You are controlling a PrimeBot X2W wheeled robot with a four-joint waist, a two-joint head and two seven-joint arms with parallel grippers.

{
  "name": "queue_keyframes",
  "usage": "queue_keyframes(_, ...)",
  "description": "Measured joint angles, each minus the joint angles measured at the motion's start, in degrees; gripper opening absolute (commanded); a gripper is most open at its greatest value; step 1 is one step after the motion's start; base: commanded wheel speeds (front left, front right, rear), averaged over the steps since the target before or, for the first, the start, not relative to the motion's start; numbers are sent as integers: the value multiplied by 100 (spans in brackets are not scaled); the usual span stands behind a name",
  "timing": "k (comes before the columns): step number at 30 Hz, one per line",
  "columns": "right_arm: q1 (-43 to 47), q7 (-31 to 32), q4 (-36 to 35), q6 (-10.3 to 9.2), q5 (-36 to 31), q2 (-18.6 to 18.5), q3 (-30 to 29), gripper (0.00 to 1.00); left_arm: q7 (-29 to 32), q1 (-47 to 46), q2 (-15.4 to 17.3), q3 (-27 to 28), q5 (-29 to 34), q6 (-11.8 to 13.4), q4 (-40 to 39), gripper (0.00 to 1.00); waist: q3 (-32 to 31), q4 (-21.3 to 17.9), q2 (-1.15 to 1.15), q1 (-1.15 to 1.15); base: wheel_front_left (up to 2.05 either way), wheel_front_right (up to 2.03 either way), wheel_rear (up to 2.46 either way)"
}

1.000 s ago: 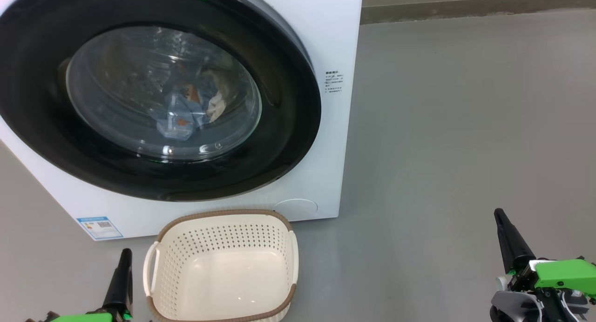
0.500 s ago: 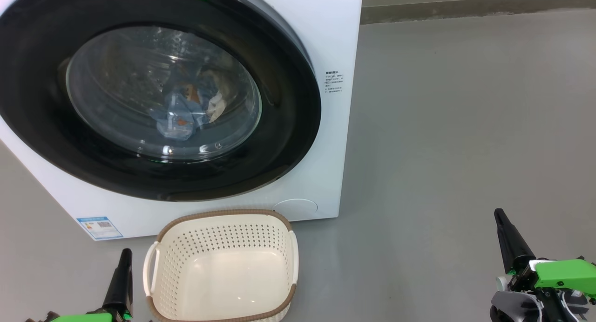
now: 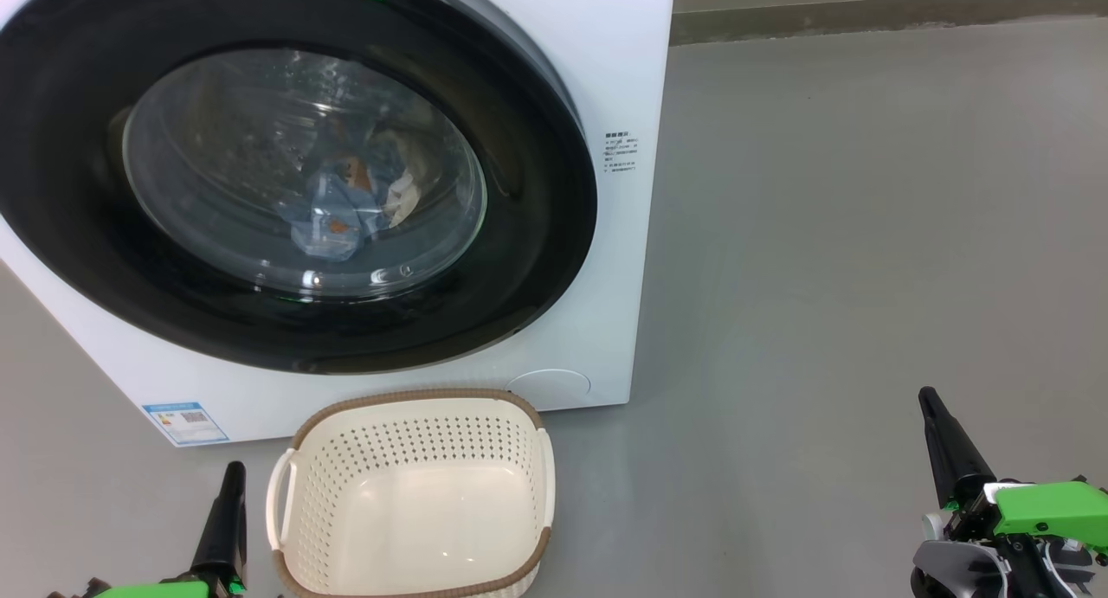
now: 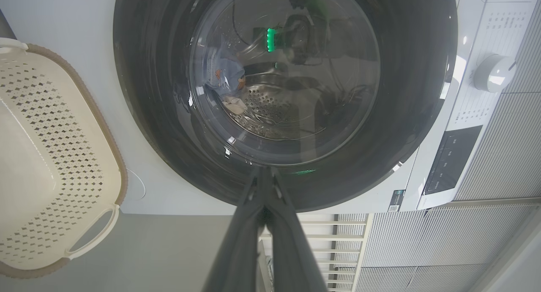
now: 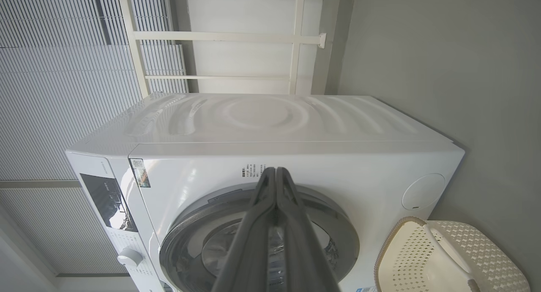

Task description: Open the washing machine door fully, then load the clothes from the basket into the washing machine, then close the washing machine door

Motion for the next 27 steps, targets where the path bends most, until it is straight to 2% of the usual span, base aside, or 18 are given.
queue_keyframes(27,0,15,0,0,0,1,-1,0,0,0,0,0,0,0,0,0,0,0,0,0,0,0,0)
